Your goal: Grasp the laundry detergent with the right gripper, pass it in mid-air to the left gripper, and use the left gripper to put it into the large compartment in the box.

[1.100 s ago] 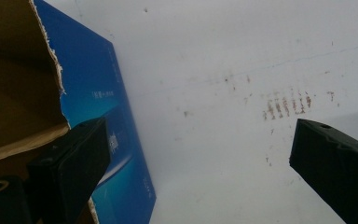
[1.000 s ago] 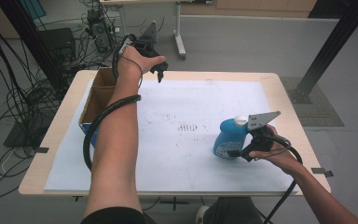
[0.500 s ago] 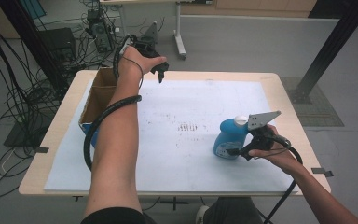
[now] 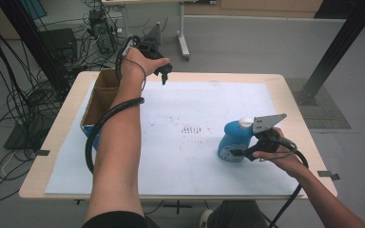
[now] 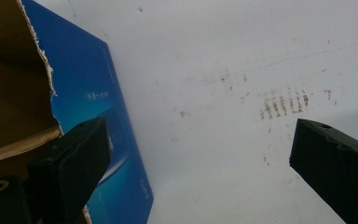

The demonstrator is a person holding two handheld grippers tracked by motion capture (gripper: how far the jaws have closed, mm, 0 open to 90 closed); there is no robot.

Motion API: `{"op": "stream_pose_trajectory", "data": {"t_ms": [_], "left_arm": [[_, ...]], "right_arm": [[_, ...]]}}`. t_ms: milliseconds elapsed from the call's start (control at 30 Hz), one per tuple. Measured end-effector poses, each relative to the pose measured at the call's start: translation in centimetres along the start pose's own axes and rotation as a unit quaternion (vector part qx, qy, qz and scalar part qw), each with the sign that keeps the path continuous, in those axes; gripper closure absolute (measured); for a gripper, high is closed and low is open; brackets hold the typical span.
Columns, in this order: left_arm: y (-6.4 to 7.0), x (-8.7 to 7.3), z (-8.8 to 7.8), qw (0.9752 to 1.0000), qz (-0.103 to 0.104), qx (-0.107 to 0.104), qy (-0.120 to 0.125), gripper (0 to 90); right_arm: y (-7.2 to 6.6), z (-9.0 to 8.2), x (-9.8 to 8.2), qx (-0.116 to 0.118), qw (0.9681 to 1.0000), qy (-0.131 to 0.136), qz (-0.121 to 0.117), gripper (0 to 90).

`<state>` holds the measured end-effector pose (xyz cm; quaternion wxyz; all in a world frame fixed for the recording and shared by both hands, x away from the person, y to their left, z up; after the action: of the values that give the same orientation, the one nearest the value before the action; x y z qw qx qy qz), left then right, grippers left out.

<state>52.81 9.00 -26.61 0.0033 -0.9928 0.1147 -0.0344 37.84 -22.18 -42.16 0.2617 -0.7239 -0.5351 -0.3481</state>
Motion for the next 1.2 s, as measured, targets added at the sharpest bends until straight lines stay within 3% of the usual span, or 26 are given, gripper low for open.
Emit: {"op": "stream_pose_trajectory", "data": {"t_ms": [433,1200], "left_arm": [[-0.32,-0.13,-0.01,1.0000,-0.001,0.001,-0.002,5.8],[0.00,-0.03,-0.23,1.0000,0.001,0.007,-0.001,5.8]], "right_arm": [[0.38,0.10,-0.39,-0.012,0.9999,0.003,-0.007,40.5],[0.44,0.09,-0.44,-0.009,0.9999,0.007,-0.008,41.8]]}}
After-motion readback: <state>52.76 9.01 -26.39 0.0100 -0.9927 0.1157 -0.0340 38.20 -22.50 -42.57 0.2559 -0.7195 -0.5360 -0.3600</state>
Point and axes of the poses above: each handheld gripper's, and its own axes: z roughly forward along the jaws, x roughly out of its top, y roughly to its right, the point moved 6 cm from there along z, roughly forward along the jaws, and after that the axes turned 4 degrees about -y, right-handed, at the moved point
